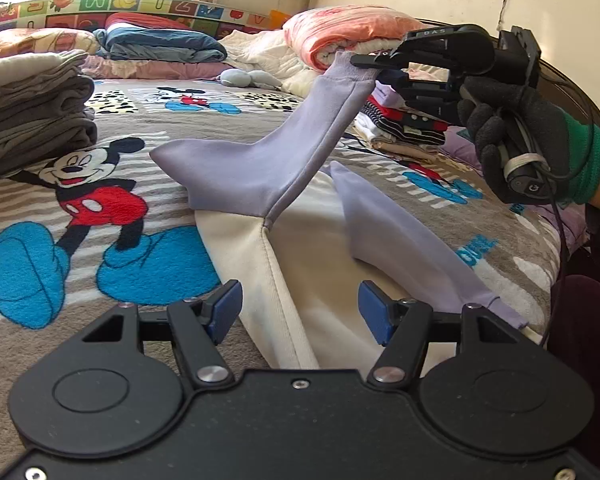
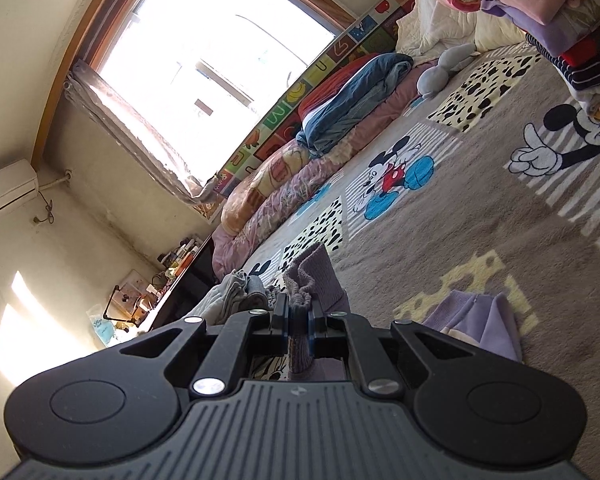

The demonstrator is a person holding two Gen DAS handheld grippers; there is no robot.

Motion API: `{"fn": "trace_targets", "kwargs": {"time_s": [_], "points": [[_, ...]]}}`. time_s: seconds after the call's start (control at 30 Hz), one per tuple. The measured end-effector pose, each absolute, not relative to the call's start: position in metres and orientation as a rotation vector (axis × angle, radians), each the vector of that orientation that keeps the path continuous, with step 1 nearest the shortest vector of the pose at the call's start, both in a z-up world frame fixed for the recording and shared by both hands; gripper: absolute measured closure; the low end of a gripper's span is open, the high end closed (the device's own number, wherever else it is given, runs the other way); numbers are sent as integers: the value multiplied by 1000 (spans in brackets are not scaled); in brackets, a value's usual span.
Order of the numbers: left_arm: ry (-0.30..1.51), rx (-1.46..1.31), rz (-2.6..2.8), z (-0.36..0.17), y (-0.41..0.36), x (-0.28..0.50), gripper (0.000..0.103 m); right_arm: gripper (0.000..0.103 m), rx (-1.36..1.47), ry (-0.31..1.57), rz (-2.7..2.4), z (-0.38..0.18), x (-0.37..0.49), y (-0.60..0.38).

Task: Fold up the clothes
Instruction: 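Lift the sleeve with the right gripper and fold it across the sweatshirt body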

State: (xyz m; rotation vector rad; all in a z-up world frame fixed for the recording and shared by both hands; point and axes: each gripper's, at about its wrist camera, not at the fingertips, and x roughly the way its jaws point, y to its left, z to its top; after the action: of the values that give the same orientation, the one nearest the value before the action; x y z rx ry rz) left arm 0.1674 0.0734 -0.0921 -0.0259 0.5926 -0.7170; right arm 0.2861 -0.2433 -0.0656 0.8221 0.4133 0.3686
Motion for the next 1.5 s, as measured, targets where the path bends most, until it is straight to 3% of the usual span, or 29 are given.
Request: {"fn": "trace_targets", "kwargs": {"time_s": [0.53,1.17,1.5], "points": [[561,16,-912,-84,65,134,40,92,774,417,337,-64,297,-285],[623,104,-1134,-98,28,115,40,92,665,429,454,-18,339,-255],[592,67,-1105,-90,52,120,40,92,627,471,432,-34,337,-263]]}}
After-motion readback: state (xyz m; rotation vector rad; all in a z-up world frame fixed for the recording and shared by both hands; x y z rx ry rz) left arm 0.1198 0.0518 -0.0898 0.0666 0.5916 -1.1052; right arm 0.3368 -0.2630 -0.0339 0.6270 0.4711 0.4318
